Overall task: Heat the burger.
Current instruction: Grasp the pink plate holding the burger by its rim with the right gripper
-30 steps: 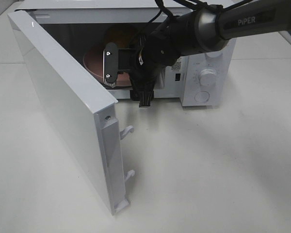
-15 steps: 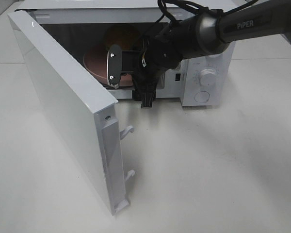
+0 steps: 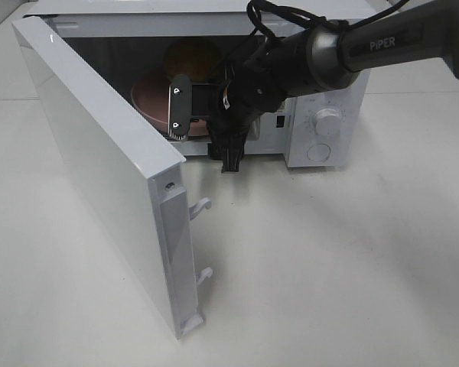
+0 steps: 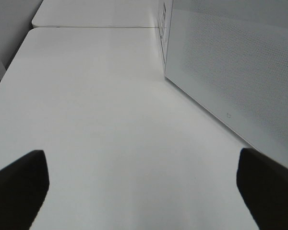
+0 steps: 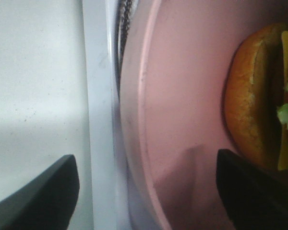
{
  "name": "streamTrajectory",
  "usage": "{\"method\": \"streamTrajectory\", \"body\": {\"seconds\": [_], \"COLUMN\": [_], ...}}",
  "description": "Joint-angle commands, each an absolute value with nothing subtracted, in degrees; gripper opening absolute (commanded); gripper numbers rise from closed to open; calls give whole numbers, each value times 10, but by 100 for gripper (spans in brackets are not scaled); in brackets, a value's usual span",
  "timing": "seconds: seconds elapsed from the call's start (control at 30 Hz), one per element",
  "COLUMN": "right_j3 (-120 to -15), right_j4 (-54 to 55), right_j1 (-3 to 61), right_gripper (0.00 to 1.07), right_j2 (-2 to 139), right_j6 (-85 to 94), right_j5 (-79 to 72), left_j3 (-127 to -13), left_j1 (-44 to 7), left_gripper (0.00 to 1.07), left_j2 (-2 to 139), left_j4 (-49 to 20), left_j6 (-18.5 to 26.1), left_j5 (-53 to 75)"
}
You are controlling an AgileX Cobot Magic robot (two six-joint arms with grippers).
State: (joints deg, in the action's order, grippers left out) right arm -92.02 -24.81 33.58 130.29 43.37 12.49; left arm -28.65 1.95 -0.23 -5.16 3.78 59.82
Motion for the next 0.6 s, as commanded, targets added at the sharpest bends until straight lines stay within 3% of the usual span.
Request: {"method": "streamTrajectory", "body": {"seconds": [0.03, 0.17, 0.2, 0.3, 0.37, 0.4, 0.47, 0.57, 0.6], "right_j3": [-925, -925, -925, -925, -925, -925, -925, -925, -925], "right_j4": [-249, -249, -249, -249, -249, -249, -249, -249, -248], "right_j1": [336, 336, 336, 336, 342, 342, 346, 348, 348], "right_gripper": [74, 62, 53, 48, 26, 26, 13, 9, 3], "right_j2": [1303, 1303, 1303, 1303, 1301, 1301, 1297, 1297, 1297], "right_j6": [430, 431, 431, 432, 433, 433, 433, 433, 433], "right_j5": [121, 124, 131, 133, 139, 139, 139, 142, 144], "left_j3": [-284, -284, -284, -284, -284, -284, -284, -284, -284], "left_j1": [20, 20, 20, 20, 20, 20, 20, 20, 20], "left_gripper": [100, 100, 100, 100, 100, 100, 100, 100, 100], "left_j2": [-15, -15, -15, -15, -15, -15, -15, -15, -15], "left_j4": [-56, -56, -56, -56, -56, -56, -56, -56, -56], "left_j6": [36, 36, 36, 36, 36, 36, 36, 36, 36], "left_j5": [594, 594, 594, 594, 594, 594, 594, 594, 594]}}
